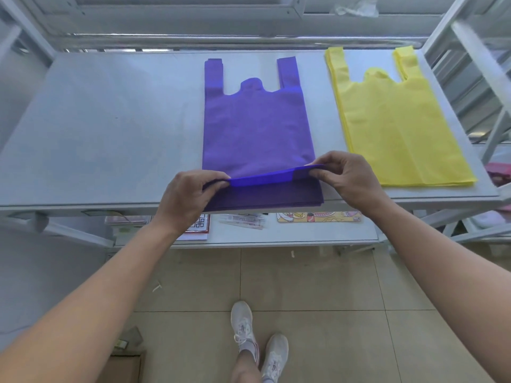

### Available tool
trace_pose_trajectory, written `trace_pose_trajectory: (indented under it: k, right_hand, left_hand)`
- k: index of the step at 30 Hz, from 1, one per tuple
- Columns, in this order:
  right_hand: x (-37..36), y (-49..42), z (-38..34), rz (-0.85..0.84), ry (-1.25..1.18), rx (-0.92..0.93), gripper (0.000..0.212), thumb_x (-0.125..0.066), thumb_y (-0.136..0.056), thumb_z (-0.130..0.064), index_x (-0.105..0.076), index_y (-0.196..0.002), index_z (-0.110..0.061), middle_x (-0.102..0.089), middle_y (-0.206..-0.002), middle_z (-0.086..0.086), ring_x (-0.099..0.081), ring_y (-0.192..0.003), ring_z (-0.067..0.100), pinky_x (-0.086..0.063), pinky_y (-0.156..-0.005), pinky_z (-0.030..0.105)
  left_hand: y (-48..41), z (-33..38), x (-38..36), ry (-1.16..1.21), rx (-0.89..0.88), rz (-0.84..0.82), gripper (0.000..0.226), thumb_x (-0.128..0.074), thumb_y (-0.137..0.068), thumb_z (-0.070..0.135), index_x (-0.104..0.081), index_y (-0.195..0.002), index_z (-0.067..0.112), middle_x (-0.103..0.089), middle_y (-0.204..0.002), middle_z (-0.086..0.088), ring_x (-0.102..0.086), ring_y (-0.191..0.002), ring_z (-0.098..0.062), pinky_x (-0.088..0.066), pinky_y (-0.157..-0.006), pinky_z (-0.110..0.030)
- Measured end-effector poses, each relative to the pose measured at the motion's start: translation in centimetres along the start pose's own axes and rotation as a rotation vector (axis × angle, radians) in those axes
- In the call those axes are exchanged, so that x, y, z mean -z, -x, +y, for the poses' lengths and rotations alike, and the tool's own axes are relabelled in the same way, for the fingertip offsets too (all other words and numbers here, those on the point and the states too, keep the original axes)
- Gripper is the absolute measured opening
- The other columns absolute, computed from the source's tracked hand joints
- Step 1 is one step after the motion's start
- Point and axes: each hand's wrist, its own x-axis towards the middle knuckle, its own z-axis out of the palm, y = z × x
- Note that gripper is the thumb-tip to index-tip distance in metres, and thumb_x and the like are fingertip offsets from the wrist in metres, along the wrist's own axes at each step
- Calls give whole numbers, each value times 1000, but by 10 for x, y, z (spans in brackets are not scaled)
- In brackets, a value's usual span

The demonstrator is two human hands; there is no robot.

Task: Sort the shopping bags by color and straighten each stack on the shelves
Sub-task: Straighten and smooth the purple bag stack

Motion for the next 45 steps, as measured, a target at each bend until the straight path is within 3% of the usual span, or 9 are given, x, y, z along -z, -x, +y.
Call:
trace_pose_trajectory:
  k: [7, 13, 17, 19, 22, 26, 29, 32, 45]
  right_hand:
    - [-4, -5, 2, 97, -109, -41, 4, -80, -90, -17, -79, -93, -20, -80, -84, -9, -72, -79, 2, -58, -82, 29]
    - [-7, -9, 4, 142, -68, 10, 2, -79, -91, -23, -80, -93, -22, -80, -86, -10, -75, -86, 6, -59, -90, 34]
    - [-5, -5, 0, 179, 0, 71, 16, -78, -92, -35, -83, -96, -20, -80, -90, -11, -75, -94, 7, -58, -89, 32]
    - [-3, -3, -3, 194, 10, 97, 17, -77, -92, -35, -82, -96, -19, -79, -89, -11, -73, -88, 2, -56, -79, 27]
    - [2, 6, -4, 193, 108, 153, 12, -78, -92, -28, -82, -97, -18, -73, -87, -9, -58, -64, -12, -39, -62, 11]
    - [5, 17, 8, 140, 305, 195, 12, -81, -89, -23, -81, -100, -28, -65, -88, -19, -53, -74, -10, -42, -69, 18]
    - [3, 23, 21, 73, 336, 197, 19, -81, -87, -14, -81, -101, -27, -74, -98, -13, -61, -88, 3, -53, -72, 32]
    - [0, 27, 31, 47, 369, 251, 19, -80, -88, -10, -82, -101, -24, -77, -112, -13, -63, -106, 9, -57, -75, 36]
    - [0, 38, 30, 85, 449, 288, 20, -76, -92, -24, -82, -110, -29, -75, -119, -18, -65, -115, 8, -58, -91, 40]
  left_hand:
    - [-6, 2, 0, 73, 87, 25, 10, -74, -96, 23, -83, -100, 21, -78, -91, 15, -72, -86, -3, -56, -81, -30]
    - [-5, 5, 2, 21, 49, 57, 13, -74, -96, 23, -83, -103, 18, -78, -91, 8, -73, -84, -15, -57, -80, -39]
    - [1, 5, 4, -35, 10, 84, 15, -74, -96, 26, -83, -105, 19, -80, -96, 2, -72, -85, -20, -57, -79, -41]
    - [5, 4, 4, -87, -21, 72, 14, -74, -96, 27, -82, -106, 21, -79, -98, 4, -72, -89, -19, -57, -78, -39]
    - [12, 2, 2, -189, -134, 13, 13, -75, -95, 27, -81, -105, 21, -78, -100, 8, -70, -92, -16, -55, -75, -33]
    - [19, -4, -2, -248, -194, -26, 15, -78, -93, 15, -81, -106, 21, -74, -106, 9, -67, -97, -18, -57, -74, -35]
    - [21, -8, -5, -257, -202, -15, 16, -77, -93, 13, -80, -107, 19, -73, -107, 8, -66, -98, -19, -58, -73, -38]
    - [23, -10, -6, -268, -222, 14, 15, -70, -94, 19, -80, -105, 18, -73, -104, 7, -66, -95, -19, -57, -73, -37]
    - [28, -10, 1, -232, -50, 72, 16, -79, -90, 10, -80, -102, 21, -72, -101, 10, -66, -97, -19, -57, -72, -39]
